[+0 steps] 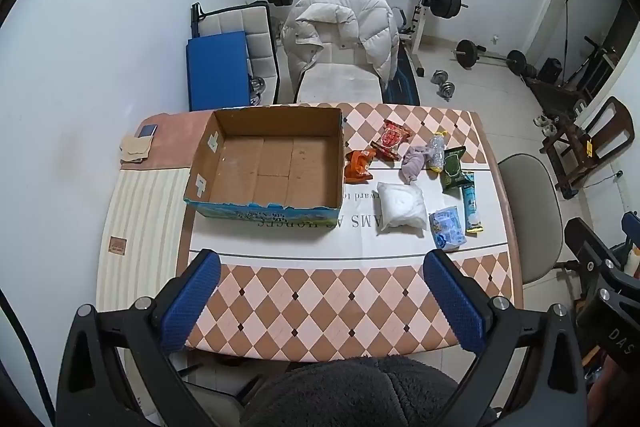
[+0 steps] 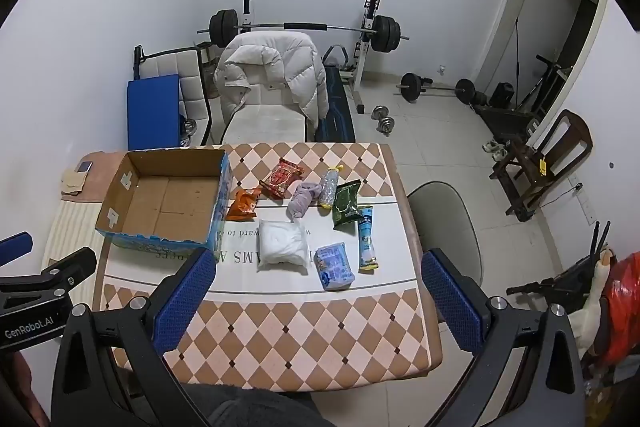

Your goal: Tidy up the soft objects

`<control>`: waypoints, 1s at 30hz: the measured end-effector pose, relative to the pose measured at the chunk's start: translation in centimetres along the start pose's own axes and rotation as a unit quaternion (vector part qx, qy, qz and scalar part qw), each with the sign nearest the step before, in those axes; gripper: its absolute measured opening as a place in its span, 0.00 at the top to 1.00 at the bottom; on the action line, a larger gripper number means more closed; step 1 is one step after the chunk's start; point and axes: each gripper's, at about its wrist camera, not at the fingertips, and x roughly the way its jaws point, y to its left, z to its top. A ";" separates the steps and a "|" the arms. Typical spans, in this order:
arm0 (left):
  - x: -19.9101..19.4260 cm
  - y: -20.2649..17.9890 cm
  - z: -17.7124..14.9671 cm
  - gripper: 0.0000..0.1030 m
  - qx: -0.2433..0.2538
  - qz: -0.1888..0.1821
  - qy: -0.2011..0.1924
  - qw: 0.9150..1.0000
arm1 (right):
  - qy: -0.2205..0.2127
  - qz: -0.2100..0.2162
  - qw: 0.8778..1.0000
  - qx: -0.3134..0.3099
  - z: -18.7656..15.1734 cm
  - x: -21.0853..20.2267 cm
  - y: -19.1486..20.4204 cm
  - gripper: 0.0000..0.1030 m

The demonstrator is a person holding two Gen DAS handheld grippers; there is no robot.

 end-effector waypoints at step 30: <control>-1.6 0.5 1.0 0.00 0.000 0.000 -0.020 1.000 | -0.013 -0.007 1.000 -0.006 0.5 -1.0 0.6 0.00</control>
